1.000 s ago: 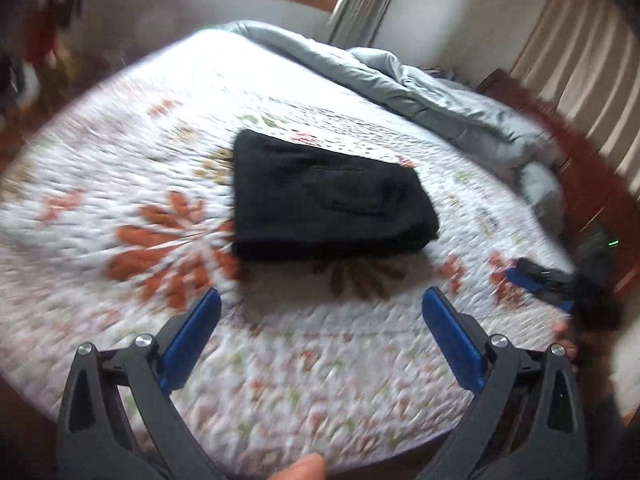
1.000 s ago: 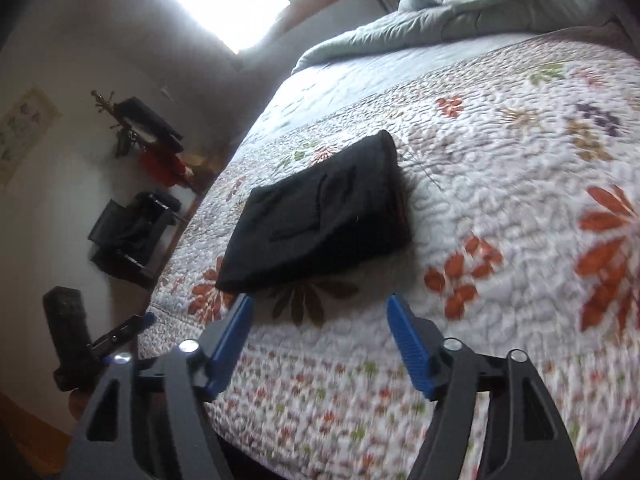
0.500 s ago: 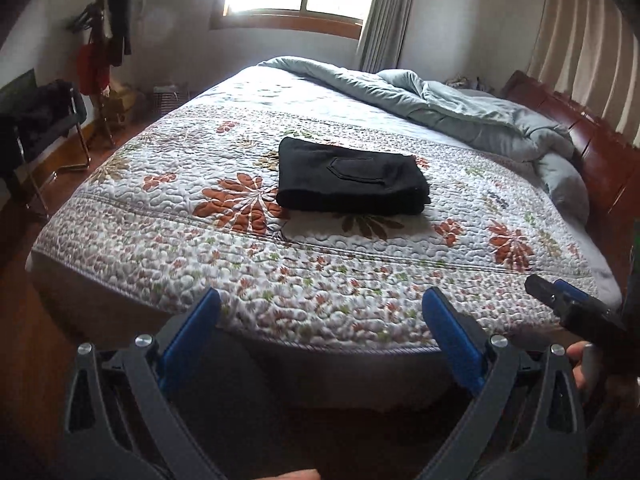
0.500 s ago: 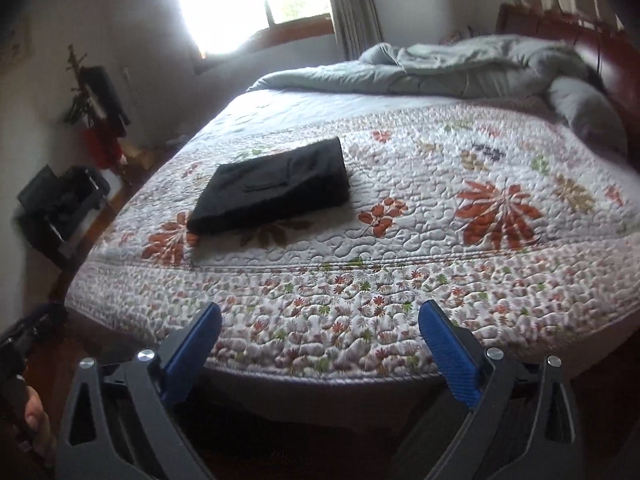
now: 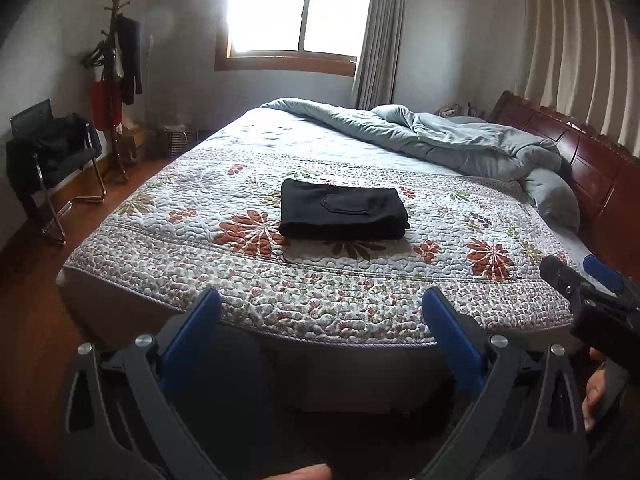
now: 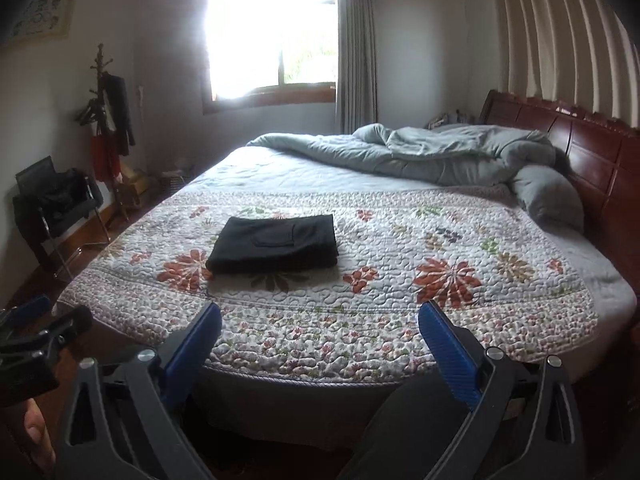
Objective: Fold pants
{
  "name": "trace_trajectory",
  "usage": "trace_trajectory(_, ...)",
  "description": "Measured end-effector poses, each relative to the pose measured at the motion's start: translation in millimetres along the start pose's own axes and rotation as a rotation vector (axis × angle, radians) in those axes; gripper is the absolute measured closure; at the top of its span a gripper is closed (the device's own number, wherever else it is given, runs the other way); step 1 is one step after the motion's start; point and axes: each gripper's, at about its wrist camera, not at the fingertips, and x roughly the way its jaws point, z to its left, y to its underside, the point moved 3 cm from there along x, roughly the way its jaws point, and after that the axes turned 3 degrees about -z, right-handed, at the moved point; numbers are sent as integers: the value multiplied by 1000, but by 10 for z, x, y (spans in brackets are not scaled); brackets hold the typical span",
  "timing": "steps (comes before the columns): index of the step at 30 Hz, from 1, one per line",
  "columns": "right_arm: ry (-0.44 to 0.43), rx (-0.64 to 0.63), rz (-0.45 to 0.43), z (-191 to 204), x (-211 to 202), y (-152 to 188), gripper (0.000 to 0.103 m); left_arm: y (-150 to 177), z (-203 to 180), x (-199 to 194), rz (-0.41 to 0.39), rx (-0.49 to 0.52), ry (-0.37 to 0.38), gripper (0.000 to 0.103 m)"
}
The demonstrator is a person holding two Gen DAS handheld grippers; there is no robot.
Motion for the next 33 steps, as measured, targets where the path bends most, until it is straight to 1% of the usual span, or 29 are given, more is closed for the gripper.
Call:
trace_trajectory(6,-23,-4,-3,58,-29,-16,4,-46,-5,-135,-29,-13,34,3)
trace_trajectory(9,-28,-10,3,71,-2,-13,4,-73,11,-102,-19,-16,43,3)
trace_trajectory(12,-30,-10,3,63,20,-18,4,-74,2,-54,-10,-6,30,3)
trace_trajectory(20,-26,-10,3,42,110,-48,4,-96,11,82,25,-19,36,3)
trace_trajectory(26,-30,-23,17,75,219,-56,4,-99,17,173,34,-12,9,3)
trace_trajectory(30,-30,-23,26,82,291,-54,4,-95,21,226,33,3,-35,3)
trace_trajectory(33,-29,-19,34,69,353,-58,4,-105,13,256,27,7,-50,3)
